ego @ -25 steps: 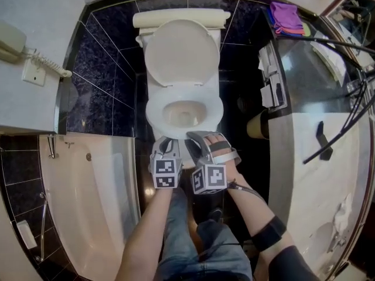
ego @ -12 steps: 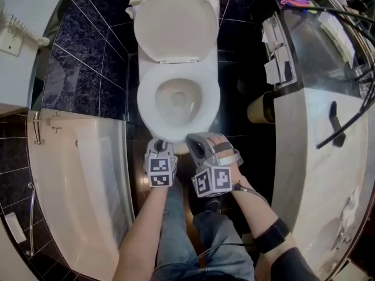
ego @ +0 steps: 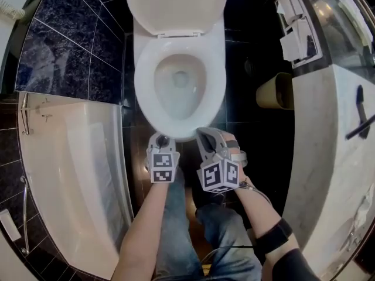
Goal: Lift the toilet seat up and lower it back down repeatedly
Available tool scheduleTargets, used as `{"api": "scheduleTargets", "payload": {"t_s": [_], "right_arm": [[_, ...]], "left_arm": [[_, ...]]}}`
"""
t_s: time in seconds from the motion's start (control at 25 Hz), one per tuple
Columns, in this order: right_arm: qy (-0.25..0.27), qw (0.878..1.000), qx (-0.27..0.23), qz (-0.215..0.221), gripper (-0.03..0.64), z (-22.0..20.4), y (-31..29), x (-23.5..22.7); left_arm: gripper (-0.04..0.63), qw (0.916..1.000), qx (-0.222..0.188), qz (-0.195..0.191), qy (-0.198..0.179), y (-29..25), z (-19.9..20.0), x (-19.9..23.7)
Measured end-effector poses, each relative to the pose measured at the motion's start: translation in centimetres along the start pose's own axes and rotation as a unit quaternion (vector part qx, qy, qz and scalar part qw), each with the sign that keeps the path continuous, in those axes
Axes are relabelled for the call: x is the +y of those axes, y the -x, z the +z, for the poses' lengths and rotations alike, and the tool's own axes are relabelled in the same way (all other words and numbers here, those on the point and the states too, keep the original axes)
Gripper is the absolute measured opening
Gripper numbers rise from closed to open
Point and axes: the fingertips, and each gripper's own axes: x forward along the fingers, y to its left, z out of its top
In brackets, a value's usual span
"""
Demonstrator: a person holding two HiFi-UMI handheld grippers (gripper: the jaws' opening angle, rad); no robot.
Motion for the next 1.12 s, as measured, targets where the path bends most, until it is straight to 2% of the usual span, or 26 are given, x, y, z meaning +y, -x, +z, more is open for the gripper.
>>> {"api": "scheduleTargets", "payload": {"t_s": [0.12, 0.32, 0.44, 0.6, 0.84, 1.12], "right_arm": [[-0.049, 0.999, 0.010, -0.011, 0.018, -2.1, -0.8, -0.2], [-0.088, 0.996, 0.018, -0.026, 0.018, -3.6, -1.5, -1.1], [-0.099, 0.994, 0.023, -0.034, 0.018, -4.2, -1.3, -1.7], [-0.100, 0.994, 0.021, -0.041, 0.018, -4.7, -0.9, -1.9], [-0.106, 0.993, 0.024, -0.041, 0.018, -4.3, 0.4, -1.6], [-0.130, 0.990, 0.013, -0.045, 0.018, 1.5, 6.6, -3.9]], "left_arm": [[-0.012, 0.9998, 0.019, 0.000, -0.005, -1.1, -1.9, -0.1], [-0.012, 0.9987, 0.050, 0.007, 0.006, -2.2, -4.7, -0.1], [-0.012, 0.9962, 0.082, 0.014, 0.024, -2.2, -8.1, -0.5], [-0.012, 0.9963, 0.078, 0.015, 0.032, -1.7, -9.3, -0.9], [-0.012, 0.9978, 0.060, 0.014, 0.025, -0.1, -7.0, -1.2], [-0.012, 0.9994, 0.023, 0.019, 0.014, 7.4, 1.9, -2.4]]}}
